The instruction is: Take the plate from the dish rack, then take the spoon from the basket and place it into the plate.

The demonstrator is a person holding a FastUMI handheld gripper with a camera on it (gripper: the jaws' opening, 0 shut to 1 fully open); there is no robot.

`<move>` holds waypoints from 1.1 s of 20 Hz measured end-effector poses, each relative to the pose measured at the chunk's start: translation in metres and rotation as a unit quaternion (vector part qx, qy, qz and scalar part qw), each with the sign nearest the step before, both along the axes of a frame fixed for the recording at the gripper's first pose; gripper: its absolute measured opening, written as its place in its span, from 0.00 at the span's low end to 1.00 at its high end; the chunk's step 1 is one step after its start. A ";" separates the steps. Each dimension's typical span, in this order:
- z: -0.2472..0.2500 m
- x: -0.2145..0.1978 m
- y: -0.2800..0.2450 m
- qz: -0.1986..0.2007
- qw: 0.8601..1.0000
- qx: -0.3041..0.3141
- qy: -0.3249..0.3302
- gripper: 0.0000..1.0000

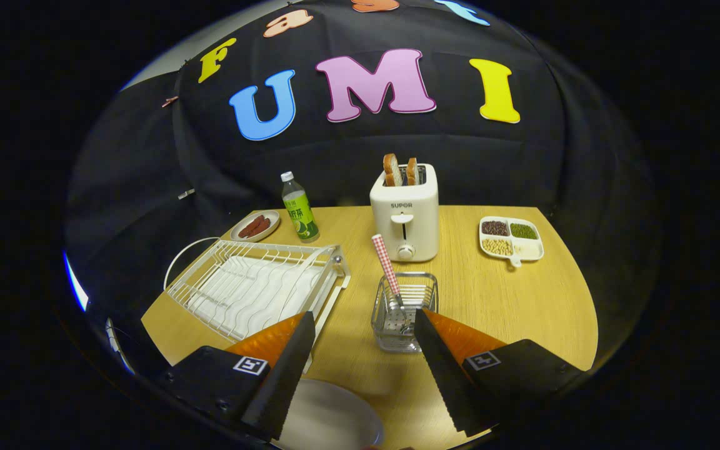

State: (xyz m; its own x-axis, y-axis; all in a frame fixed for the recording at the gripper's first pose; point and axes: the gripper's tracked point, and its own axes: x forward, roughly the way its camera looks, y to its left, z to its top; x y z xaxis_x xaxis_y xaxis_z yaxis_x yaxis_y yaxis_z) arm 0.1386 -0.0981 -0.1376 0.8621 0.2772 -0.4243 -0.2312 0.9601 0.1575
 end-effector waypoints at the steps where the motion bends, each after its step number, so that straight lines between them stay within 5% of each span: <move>1: 0.006 0.010 0.000 -0.005 1.000 -0.001 -0.010 0.98; 11: 0.005 0.103 0.006 -0.007 0.998 -0.050 -0.038 0.98; 17: -0.031 0.138 0.018 -0.006 0.998 -0.069 0.005 0.98; 22: -0.060 0.147 0.021 -0.006 0.997 -0.070 0.044 0.79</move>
State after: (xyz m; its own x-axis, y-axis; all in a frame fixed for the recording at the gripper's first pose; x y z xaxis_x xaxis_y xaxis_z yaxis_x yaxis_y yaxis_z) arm 0.2851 -0.0770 -0.1977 0.8226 0.1991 -0.5326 -0.2098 0.9769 0.0412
